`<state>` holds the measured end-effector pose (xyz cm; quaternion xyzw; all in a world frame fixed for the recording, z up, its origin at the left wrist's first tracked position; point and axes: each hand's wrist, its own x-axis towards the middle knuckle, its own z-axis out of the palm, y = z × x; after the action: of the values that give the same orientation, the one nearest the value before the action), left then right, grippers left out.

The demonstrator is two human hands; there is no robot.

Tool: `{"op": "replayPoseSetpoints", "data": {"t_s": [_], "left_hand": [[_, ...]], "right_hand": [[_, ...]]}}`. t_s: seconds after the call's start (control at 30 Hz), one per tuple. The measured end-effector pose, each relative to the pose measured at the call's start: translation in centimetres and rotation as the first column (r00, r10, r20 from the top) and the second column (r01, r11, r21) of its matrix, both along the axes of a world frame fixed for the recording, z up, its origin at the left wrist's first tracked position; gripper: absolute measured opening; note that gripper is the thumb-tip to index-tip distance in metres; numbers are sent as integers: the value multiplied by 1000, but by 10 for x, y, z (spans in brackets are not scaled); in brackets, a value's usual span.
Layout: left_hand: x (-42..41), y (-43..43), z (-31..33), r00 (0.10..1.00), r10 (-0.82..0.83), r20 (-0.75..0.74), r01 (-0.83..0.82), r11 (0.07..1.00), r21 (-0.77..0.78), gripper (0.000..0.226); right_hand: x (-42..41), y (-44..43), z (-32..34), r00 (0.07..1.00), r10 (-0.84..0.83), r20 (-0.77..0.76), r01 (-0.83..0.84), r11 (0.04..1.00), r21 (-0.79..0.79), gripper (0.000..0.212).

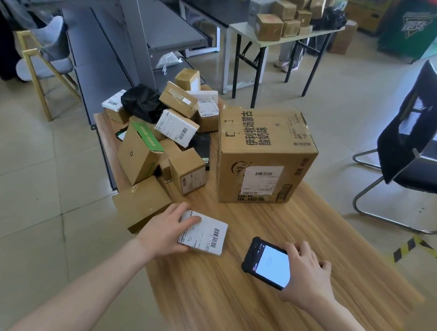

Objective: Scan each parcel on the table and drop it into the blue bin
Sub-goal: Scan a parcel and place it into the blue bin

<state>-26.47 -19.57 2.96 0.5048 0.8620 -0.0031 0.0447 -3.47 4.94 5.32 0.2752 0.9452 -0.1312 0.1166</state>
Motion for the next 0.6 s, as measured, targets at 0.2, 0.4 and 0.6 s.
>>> {"op": "replayPoseSetpoints", "data": {"t_s": [0.2, 0.4, 0.6], "left_hand": [[59, -27, -1, 966, 247, 73, -253, 964, 79, 77], [168, -74, 2, 734, 603, 312, -675, 694, 249, 77], [307, -120, 0, 391, 777, 494, -911, 252, 326, 69]], "right_hand": [[27, -3, -16, 999, 18, -41, -25, 984, -176, 93], [69, -14, -30, 988, 136, -73, -152, 945, -289, 96], [108, -47, -37, 929, 367, -43, -360, 874, -327, 91]]}}
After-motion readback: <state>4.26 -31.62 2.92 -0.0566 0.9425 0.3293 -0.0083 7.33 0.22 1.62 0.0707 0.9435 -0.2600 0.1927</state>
